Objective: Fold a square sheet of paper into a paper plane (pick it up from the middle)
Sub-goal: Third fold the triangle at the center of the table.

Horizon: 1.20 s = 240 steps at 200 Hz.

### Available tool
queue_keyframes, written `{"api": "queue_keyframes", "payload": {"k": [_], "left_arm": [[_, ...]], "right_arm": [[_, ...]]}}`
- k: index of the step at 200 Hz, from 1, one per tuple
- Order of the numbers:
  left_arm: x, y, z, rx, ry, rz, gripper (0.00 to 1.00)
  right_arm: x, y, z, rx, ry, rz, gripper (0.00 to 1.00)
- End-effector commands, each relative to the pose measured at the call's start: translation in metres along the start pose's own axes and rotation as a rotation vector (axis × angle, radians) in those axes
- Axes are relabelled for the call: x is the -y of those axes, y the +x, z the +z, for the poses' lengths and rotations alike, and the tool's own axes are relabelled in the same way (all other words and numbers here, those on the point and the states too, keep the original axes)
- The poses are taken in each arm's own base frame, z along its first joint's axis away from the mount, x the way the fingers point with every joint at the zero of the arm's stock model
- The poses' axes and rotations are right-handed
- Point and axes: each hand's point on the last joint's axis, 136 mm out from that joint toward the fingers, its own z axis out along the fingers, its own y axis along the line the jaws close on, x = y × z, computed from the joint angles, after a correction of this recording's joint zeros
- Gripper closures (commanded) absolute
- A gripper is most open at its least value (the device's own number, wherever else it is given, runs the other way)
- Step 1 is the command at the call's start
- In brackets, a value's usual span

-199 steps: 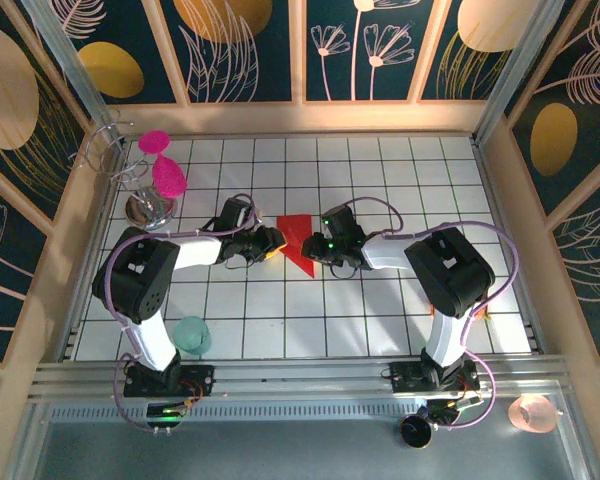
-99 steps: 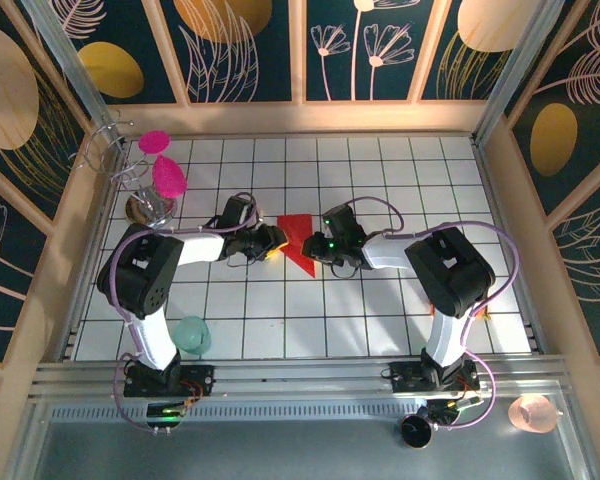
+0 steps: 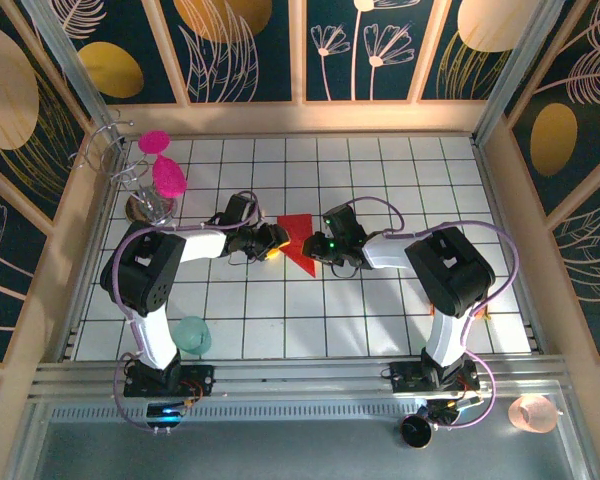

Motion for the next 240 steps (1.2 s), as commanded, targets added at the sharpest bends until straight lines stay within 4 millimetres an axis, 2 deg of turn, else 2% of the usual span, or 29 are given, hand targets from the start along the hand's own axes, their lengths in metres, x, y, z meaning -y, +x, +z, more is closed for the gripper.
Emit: {"api": "queue_keyframes", "payload": {"k": [1,47,93,128,170,201,224,240], "left_arm": [[-0.005,-0.002,-0.004,0.019,-0.052,0.011,0.55],[-0.007,0.001,0.001,-0.004,-0.043,0.0,0.54],[-0.009,-0.01,-0.013,0.08,-0.09,0.015,0.54],[-0.01,-0.003,-0.005,0.034,-0.066,0.001,0.54],[0.008,0.002,-0.001,-0.012,0.024,0.01,0.59],[0.016,0.005,0.001,-0.047,0.062,0.024,0.6],[0.018,0.005,-0.001,-0.041,0.066,0.032,0.59],[0.011,0.003,-0.003,-0.026,0.02,0.03,0.58]], "right_arm": [[0.022,0.009,0.006,-0.025,0.053,0.032,0.72],[0.023,0.011,0.007,-0.032,0.053,0.032,0.73],[0.024,0.012,0.008,-0.033,0.054,0.031,0.73],[0.024,0.012,0.008,-0.034,0.054,0.031,0.73],[0.025,0.013,0.008,-0.036,0.055,0.03,0.73],[0.025,0.012,0.008,-0.033,0.055,0.031,0.74],[0.024,0.012,0.008,-0.032,0.055,0.031,0.74],[0.025,0.012,0.008,-0.033,0.059,0.032,0.74]]}}
